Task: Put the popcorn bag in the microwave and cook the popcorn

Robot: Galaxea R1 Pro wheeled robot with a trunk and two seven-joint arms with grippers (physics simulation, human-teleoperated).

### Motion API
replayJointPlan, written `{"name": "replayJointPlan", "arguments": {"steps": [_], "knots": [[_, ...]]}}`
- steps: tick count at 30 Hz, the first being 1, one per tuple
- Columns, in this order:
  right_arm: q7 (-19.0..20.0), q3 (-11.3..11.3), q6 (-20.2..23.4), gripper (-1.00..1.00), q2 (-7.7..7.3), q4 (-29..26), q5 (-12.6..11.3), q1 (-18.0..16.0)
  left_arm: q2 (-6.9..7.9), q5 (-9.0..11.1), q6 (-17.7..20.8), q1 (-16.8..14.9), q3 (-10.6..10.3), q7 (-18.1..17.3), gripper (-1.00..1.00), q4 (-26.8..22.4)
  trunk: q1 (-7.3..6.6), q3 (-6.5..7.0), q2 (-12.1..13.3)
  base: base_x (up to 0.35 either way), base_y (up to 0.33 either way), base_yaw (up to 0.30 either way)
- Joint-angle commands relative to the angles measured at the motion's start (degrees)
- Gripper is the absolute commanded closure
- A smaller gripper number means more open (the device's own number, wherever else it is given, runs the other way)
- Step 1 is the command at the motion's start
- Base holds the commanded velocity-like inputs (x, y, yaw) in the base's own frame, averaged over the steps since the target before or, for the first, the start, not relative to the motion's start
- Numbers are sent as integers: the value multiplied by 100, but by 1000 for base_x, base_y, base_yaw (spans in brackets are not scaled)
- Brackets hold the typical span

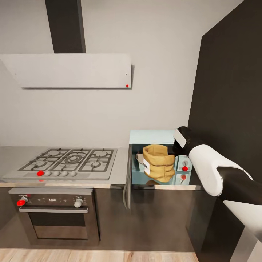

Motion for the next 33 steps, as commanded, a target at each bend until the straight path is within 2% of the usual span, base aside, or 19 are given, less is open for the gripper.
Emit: {"name": "replayJointPlan", "arguments": {"steps": [1,7,33], "knots": [[-63,-62,8,100,4,-111,-26,-8,-2,28,-16,-1,18,-1,-100,3,0,-7,-6,0,0,0],[-78,-52,8,100,9,-111,-20,-7,-2,28,-16,-5,18,-5,-100,3,0,-7,-6,41,0,0],[-61,-58,8,100,9,-89,-17,-8,-2,28,-16,-4,10,-2,-100,3,0,-7,-6,164,0,0]]}}
